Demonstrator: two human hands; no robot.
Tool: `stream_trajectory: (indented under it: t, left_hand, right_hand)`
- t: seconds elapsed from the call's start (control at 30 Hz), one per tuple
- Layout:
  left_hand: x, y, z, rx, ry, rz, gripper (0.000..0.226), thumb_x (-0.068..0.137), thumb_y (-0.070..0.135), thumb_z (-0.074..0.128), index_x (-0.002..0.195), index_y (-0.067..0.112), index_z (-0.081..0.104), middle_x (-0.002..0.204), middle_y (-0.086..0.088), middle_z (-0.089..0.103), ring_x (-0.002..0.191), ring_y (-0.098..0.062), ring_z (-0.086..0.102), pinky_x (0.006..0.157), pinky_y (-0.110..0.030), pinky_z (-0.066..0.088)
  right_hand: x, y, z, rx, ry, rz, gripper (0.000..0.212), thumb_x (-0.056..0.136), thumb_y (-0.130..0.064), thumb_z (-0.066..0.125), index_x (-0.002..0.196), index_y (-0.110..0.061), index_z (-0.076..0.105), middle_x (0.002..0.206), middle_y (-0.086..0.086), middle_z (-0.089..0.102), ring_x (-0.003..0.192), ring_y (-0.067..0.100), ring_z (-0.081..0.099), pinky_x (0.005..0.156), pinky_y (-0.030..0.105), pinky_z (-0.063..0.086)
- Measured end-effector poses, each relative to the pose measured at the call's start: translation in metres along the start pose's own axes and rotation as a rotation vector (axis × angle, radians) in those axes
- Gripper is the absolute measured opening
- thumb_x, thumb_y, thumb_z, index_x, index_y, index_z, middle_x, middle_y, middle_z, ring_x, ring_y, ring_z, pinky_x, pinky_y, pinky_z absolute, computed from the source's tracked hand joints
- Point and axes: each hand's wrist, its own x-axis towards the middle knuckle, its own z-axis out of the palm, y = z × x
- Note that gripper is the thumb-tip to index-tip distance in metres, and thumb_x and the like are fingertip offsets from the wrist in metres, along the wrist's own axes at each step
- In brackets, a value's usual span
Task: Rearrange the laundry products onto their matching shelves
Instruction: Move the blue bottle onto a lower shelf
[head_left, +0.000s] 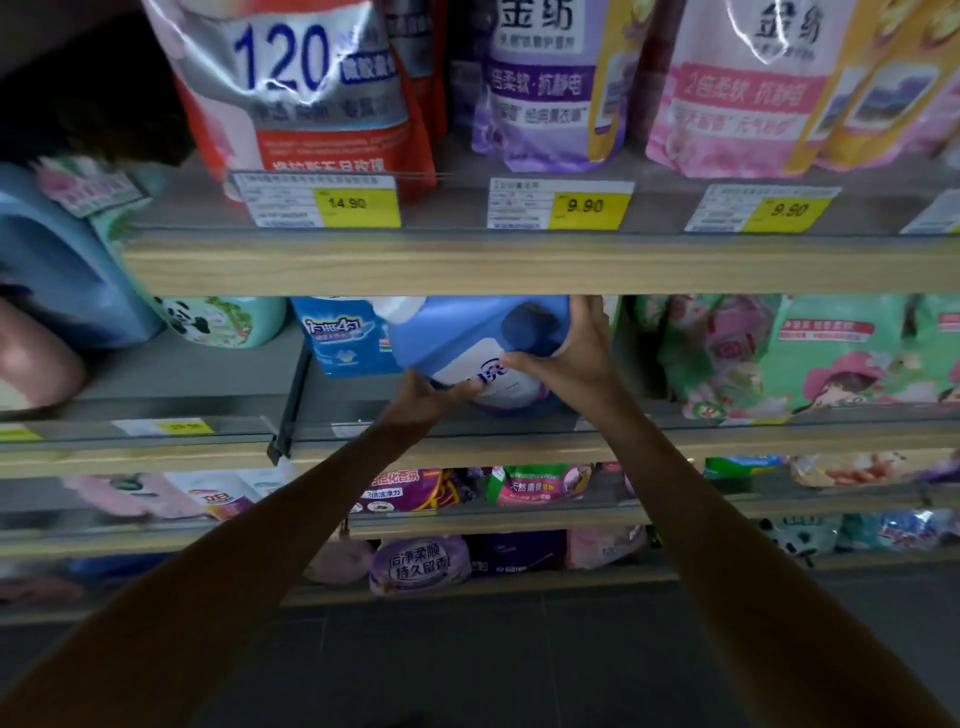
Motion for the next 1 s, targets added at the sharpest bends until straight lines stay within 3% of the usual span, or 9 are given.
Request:
stream_trajectory:
  t: [0.13, 0.23, 0.4, 0.5, 0.6, 0.7, 0.77, 0.9, 1.0]
  left_hand:
    - [-0.022, -0.016, -0.014, -0.163, 0.021, -0.111, 0.021, 0.094, 0.007, 0.052, 0.111, 0.018, 0.056, 0.108, 0.005, 0.063, 0.102, -0.009, 0.061, 0.078, -0.019, 0.054]
    - [-0.030, -0.025, -0.016, -0.190, 0.014, -0.144, 0.023, 0.095, 0.004, 0.048, 0.097, 0.026, 0.057, 0.098, 0.012, 0.066, 0.092, 0.001, 0.064, 0.078, -0.013, 0.054]
    - [-0.035, -0.025, -0.032, -0.236, -0.037, -0.081, 0.031, 0.089, 0.002, 0.059, 0.119, 0.009, 0.056, 0.102, 0.005, 0.069, 0.096, -0.001, 0.065, 0.084, -0.015, 0.051]
    - [-0.039, -0.021, -0.037, -0.178, -0.050, -0.040, 0.038, 0.087, -0.010, 0.056, 0.124, -0.002, 0.053, 0.099, 0.008, 0.069, 0.090, 0.004, 0.064, 0.080, -0.013, 0.051]
    - [-0.042, -0.018, -0.042, -0.120, -0.055, -0.020, 0.036, 0.082, -0.015, 0.060, 0.106, 0.011, 0.062, 0.089, 0.018, 0.074, 0.087, 0.004, 0.066, 0.078, -0.014, 0.052]
    - [-0.045, -0.008, -0.048, -0.088, -0.084, 0.023, 0.040, 0.079, -0.017, 0.062, 0.109, 0.009, 0.060, 0.085, 0.021, 0.073, 0.085, 0.006, 0.066, 0.075, -0.012, 0.052]
    - [-0.049, 0.000, -0.054, -0.067, -0.074, 0.078, 0.046, 0.076, -0.019, 0.065, 0.114, 0.006, 0.056, 0.083, 0.022, 0.073, 0.082, 0.010, 0.065, 0.073, -0.010, 0.050]
    - [-0.058, 0.014, -0.065, -0.037, -0.063, 0.136, 0.043, 0.074, -0.015, 0.069, 0.105, 0.014, 0.060, 0.085, 0.013, 0.075, 0.083, 0.009, 0.065, 0.075, -0.010, 0.050]
    - [-0.076, 0.033, -0.070, -0.054, -0.096, 0.159, 0.045, 0.076, -0.018, 0.065, 0.118, -0.006, 0.056, 0.102, 0.003, 0.070, 0.089, 0.008, 0.066, 0.076, -0.011, 0.052]
  right_hand:
    - [0.002, -0.025, 0.018, -0.005, 0.054, 0.058, 0.053, 0.069, -0.030, 0.083, 0.104, 0.001, 0.058, 0.111, 0.020, 0.058, 0.111, 0.032, 0.052, 0.092, 0.039, 0.041]
    - [0.000, -0.037, 0.026, 0.030, 0.096, 0.036, 0.045, 0.070, -0.039, 0.073, 0.093, -0.001, 0.065, 0.098, 0.019, 0.067, 0.097, 0.033, 0.061, 0.084, 0.043, 0.048]
    - [-0.021, -0.044, 0.028, 0.149, 0.094, 0.029, 0.009, 0.070, -0.020, 0.063, 0.077, -0.021, 0.057, 0.075, -0.003, 0.057, 0.077, 0.019, 0.054, 0.068, 0.030, 0.041]
    - [-0.042, -0.047, 0.030, 0.161, 0.139, 0.057, 0.018, 0.071, -0.007, 0.059, 0.080, -0.022, 0.055, 0.081, 0.001, 0.055, 0.081, 0.019, 0.051, 0.068, 0.025, 0.038]
    - [-0.054, -0.053, 0.033, 0.192, 0.188, 0.071, 0.022, 0.065, 0.001, 0.049, 0.079, -0.015, 0.054, 0.084, 0.011, 0.053, 0.079, 0.019, 0.048, 0.065, 0.017, 0.038]
    - [-0.063, -0.062, 0.033, 0.250, 0.212, 0.112, 0.025, 0.062, -0.002, 0.047, 0.071, -0.025, 0.052, 0.082, 0.013, 0.053, 0.077, 0.019, 0.049, 0.068, 0.030, 0.045]
    - [-0.070, -0.071, 0.034, 0.296, 0.213, 0.127, 0.021, 0.064, -0.003, 0.046, 0.069, -0.023, 0.049, 0.076, 0.012, 0.051, 0.072, 0.013, 0.048, 0.064, 0.029, 0.042]
    - [-0.081, -0.094, 0.031, 0.351, 0.216, 0.156, 0.018, 0.076, 0.005, 0.047, 0.070, -0.011, 0.044, 0.065, 0.002, 0.043, 0.054, -0.007, 0.039, 0.051, 0.012, 0.029]
    - [-0.094, -0.106, 0.024, 0.348, 0.223, 0.205, 0.019, 0.085, 0.015, 0.049, 0.082, -0.003, 0.047, 0.070, 0.002, 0.050, 0.061, -0.007, 0.048, 0.053, 0.010, 0.035]
